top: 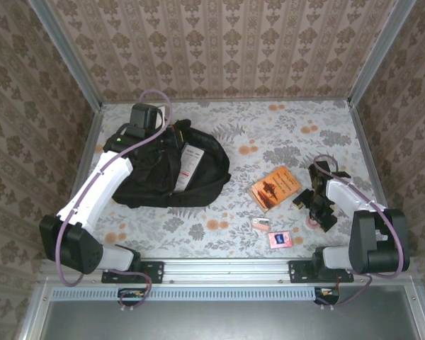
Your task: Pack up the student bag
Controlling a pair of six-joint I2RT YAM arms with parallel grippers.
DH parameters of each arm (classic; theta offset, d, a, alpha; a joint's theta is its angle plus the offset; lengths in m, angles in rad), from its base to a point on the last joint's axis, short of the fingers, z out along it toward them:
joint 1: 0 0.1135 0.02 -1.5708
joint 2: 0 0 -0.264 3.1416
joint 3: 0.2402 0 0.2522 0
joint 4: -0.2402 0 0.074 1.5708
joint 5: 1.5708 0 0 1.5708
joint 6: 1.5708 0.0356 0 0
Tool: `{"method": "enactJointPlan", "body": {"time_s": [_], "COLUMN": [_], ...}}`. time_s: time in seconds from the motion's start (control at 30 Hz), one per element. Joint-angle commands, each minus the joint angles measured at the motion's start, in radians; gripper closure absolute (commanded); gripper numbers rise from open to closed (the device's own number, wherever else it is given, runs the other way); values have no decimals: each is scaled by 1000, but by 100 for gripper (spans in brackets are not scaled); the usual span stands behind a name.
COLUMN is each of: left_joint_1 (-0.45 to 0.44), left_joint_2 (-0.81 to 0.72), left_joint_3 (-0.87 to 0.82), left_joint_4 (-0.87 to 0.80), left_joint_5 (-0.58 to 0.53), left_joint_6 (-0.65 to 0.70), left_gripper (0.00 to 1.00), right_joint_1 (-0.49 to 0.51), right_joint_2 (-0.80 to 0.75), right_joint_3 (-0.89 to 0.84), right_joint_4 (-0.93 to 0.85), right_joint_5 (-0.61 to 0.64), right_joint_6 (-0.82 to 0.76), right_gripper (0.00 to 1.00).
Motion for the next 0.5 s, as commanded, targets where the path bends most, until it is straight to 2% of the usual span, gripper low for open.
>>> {"method": "enactJointPlan", "body": {"time_s": [0.0,0.13,0.47], "left_joint_1": [11,18,18], "left_joint_2": [-18,-13,-13], "left_joint_3": [-1,-3,-10], "left_joint_4": [23,28,31], "left_joint_5": [22,32,30], "left_joint_6": [-11,-19,-19], "left_gripper": [100,100,100], "right_joint_1": [-33,-63,-77], "right_joint_2": [-27,-49,-48], "right_joint_3": [-54,-105,-135], "right_joint_4": [76,132,159], "right_joint_5": [-66,-92,-85], "right_joint_6": [13,14,-6], "right_gripper": [4,9,30]}}
